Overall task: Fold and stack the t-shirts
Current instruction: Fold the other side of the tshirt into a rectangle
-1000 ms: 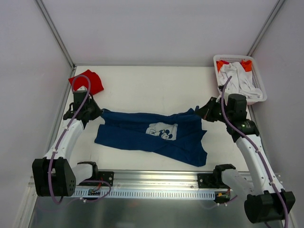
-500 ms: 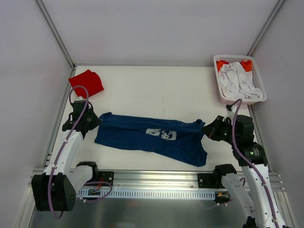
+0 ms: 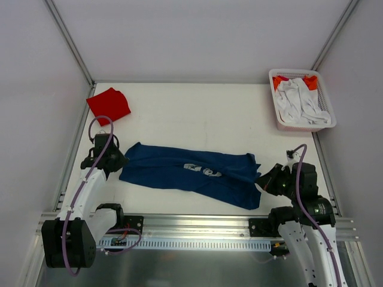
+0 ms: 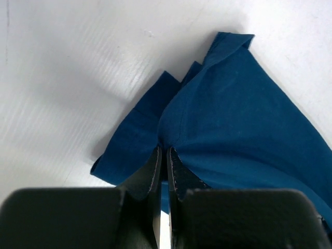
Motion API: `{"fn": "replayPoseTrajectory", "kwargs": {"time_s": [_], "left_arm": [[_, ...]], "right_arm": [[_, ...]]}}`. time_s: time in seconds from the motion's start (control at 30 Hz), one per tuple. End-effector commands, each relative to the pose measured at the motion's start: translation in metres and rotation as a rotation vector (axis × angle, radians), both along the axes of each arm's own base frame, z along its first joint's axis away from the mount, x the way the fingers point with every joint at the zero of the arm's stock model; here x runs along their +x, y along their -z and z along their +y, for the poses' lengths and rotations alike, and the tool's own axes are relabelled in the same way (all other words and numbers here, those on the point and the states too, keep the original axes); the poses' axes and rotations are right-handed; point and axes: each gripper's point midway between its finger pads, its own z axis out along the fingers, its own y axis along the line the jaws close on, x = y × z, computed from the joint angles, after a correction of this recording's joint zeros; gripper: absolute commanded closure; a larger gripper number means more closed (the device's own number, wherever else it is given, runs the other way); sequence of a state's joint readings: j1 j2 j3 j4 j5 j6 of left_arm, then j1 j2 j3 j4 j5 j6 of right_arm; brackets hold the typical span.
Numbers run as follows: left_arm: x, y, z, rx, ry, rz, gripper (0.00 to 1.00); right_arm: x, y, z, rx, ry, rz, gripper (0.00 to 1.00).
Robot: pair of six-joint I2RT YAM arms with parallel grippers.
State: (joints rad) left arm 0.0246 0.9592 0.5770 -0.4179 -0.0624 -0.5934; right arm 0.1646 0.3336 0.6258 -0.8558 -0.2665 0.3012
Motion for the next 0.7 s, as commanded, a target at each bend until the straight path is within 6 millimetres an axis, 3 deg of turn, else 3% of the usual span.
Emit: {"fn": "replayPoseTrajectory", "kwargs": {"time_s": [0.0,0.67], "left_arm": [[-0.007,0.006,0.010,0.010,-0.061,0.020,1.00],[-0.013,0.016,0.026,0.013,-0.117,0.061,1.00]], "right_arm": [[-0.015,0.016,-0.004,0.008,0.040,0.073,1.00],[-0.047,0.044,-0.012,-0.006,0.070,0.138,1.00]]}}
